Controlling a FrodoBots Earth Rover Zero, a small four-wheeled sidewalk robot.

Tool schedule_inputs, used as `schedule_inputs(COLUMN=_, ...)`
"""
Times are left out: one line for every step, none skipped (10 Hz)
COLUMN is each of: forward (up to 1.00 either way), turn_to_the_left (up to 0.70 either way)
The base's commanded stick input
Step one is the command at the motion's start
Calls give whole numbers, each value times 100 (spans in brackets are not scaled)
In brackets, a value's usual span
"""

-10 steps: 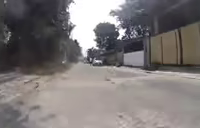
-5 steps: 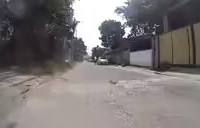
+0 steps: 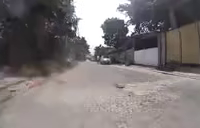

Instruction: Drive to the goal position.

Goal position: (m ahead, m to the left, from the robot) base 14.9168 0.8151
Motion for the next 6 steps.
schedule_inputs(forward=100, turn_to_the_left=-4)
schedule_inputs(forward=100, turn_to_the_left=-4)
schedule_inputs(forward=100, turn_to_the_left=-3)
schedule_inputs(forward=100, turn_to_the_left=-1)
schedule_inputs(forward=100, turn_to_the_left=-1)
schedule_inputs(forward=100, turn_to_the_left=-2)
